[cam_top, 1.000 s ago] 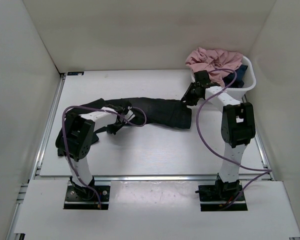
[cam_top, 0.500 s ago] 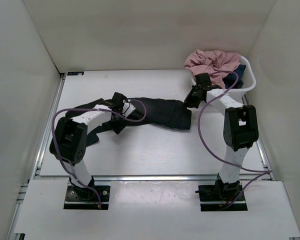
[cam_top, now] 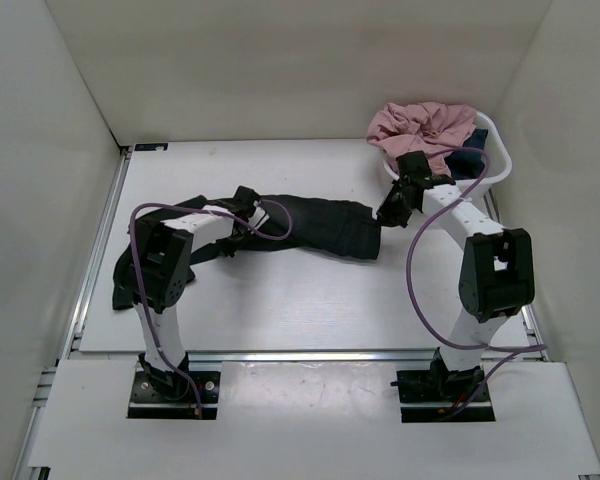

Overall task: Fold and stack the trousers
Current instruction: Flatten the trousers out

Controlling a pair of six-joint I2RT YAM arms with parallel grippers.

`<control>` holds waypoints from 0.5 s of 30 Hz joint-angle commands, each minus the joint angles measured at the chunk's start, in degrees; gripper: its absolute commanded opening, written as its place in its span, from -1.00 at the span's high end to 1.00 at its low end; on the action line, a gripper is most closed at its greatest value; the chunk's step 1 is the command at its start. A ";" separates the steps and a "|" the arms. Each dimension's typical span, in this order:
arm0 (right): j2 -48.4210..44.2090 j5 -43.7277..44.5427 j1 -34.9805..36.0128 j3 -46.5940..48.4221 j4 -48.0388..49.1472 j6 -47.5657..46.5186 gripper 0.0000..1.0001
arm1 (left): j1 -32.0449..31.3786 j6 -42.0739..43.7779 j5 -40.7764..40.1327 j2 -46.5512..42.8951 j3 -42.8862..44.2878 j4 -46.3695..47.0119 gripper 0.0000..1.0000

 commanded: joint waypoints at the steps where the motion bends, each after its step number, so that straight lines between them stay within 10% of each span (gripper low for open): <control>1: -1.15 1.80 -0.42 1.18 -1.13 -1.15 1.00 | 0.66 -2.13 0.11 0.09 -1.56 0.63 0.72; 15: -0.19 -1.18 -0.06 3.38 0.18 -3.44 0.89 | 6.55 0.50 5.83 -20.66 -2.09 -8.24 0.72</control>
